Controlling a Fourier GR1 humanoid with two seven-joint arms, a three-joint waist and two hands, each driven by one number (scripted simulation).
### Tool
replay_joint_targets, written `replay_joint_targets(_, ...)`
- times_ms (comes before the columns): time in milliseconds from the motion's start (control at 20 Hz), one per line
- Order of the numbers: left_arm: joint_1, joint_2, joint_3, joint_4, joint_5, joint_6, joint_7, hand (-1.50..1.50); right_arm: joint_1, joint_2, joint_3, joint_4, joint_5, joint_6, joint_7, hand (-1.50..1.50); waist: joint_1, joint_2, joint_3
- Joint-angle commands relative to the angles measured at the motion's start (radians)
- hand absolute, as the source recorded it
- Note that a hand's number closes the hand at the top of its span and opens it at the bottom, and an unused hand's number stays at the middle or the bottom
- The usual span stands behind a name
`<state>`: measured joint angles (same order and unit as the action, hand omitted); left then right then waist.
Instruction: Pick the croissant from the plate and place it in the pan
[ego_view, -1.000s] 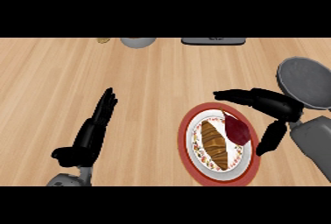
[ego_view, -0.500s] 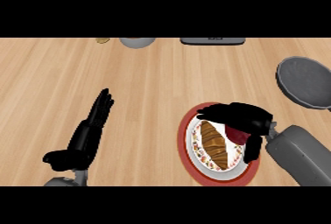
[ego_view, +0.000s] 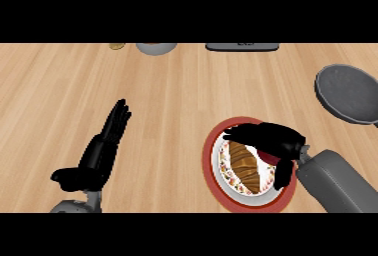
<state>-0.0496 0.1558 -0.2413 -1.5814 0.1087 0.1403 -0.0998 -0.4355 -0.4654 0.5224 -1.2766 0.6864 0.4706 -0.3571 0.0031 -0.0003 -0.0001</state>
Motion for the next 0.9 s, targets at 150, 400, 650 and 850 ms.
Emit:
replay_joint_targets(150,0.009,-0.041,0.019,0.004,-0.037,-0.022,0.007,0.00,0.017,0.098,-0.085,0.027,0.077,0.048,-0.032,-1.50,0.000,0.000,0.000)
replay_joint_targets(400,-0.032,-0.062,0.043,0.090,-0.054,-0.041,-0.042,0.00,-0.001,0.201,-0.075,0.159,0.165,-0.028,-0.032,-1.50,0.001,0.001,0.000)
replay_joint_targets(650,0.047,-0.070,0.035,-0.023,-0.073,-0.035,-0.005,0.00,-0.019,0.220,-0.114,0.245,0.233,-0.037,-0.067,-1.50,0.004,0.001,0.000)
replay_joint_targets(850,0.024,-0.050,0.061,0.029,-0.055,-0.081,-0.048,0.00,-0.015,0.224,-0.031,0.273,0.312,-0.050,-0.091,1.50,0.005,0.002,0.000)
